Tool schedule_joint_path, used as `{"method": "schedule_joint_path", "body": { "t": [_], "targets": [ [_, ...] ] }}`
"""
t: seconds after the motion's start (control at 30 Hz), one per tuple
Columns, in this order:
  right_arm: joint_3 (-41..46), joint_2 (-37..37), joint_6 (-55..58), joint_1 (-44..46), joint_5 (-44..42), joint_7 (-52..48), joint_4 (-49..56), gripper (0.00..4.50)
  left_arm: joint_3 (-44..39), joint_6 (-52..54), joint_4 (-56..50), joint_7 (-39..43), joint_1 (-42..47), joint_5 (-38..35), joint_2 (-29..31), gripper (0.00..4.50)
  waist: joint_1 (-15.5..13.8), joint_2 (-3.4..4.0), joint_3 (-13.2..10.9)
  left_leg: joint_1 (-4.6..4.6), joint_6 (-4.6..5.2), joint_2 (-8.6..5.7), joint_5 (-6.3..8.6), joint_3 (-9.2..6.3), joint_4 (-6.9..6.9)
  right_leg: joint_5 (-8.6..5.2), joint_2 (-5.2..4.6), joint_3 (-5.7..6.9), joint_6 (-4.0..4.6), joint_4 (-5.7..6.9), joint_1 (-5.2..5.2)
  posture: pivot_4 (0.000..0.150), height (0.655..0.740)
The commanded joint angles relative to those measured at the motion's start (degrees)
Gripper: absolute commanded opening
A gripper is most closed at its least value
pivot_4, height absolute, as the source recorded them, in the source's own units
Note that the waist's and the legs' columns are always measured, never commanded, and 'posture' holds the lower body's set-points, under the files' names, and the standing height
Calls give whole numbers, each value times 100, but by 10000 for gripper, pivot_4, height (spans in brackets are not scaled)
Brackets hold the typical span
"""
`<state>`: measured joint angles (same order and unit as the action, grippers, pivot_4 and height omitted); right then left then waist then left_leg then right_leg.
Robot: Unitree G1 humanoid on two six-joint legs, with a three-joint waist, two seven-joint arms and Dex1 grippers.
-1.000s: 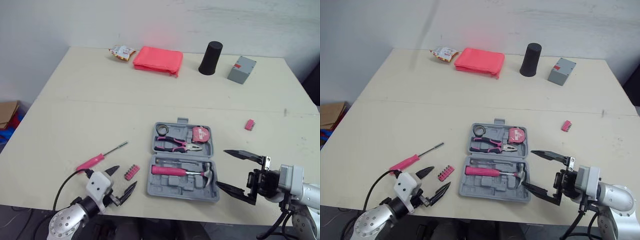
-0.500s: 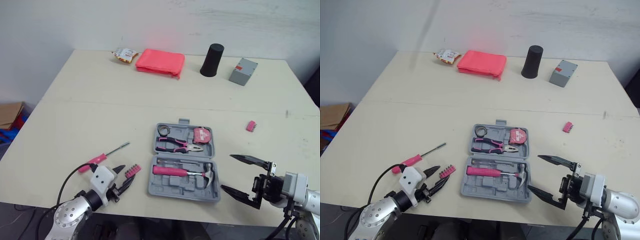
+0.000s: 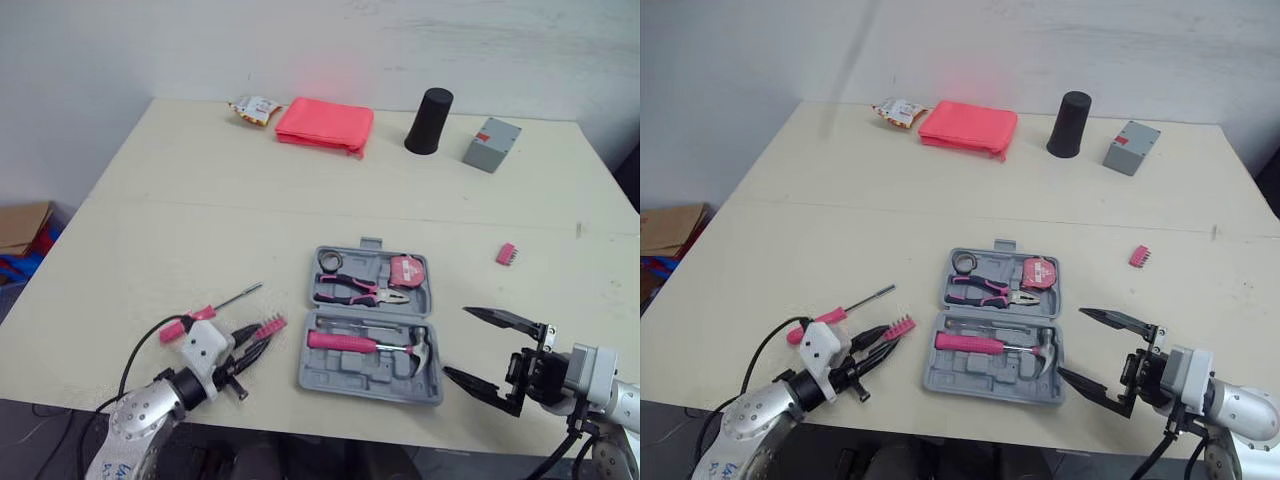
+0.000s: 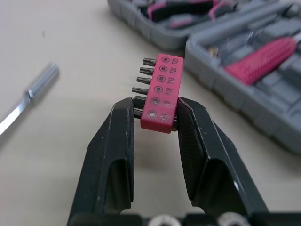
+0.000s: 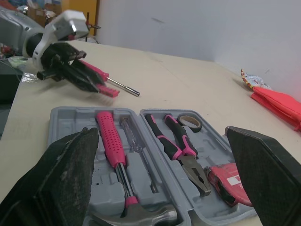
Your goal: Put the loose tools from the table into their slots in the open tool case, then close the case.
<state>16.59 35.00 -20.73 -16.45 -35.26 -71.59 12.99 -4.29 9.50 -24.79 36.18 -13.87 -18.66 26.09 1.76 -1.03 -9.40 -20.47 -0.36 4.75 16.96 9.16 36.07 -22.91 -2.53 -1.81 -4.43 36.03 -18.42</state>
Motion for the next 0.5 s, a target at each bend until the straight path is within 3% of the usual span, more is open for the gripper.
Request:
{"method": "schedule_joint_path", "body": {
  "t": [0.03,0.17,0.33,0.5],
  "targets": [
    [90,67,97,-46,-11,155,331,45000,-232,-33,-373,577,327,-484,416,6526,-4,0,0,-1,-8,1,-2,0,0,-1,2,1,2,0,-2,1500,7400],
    [93,75,186,-98,54,299,487,45000,-471,-252,154,943,439,-450,794,6526,14,5,-3,-2,-30,2,-5,10,-1,-4,4,-5,4,-6,-4,1500,7400],
    [103,54,267,-215,103,488,681,45000,-576,-862,726,1146,-15,-181,784,6526,20,-2,-8,-3,-29,4,0,18,0,-7,6,-11,2,-11,-11,1500,7400],
    [109,61,315,-380,113,596,857,45000,-481,-915,514,1266,-153,-359,719,6526,-19,-15,-15,-8,-23,5,12,18,1,-7,4,-10,2,-15,-10,1500,7400]
  ]
}}
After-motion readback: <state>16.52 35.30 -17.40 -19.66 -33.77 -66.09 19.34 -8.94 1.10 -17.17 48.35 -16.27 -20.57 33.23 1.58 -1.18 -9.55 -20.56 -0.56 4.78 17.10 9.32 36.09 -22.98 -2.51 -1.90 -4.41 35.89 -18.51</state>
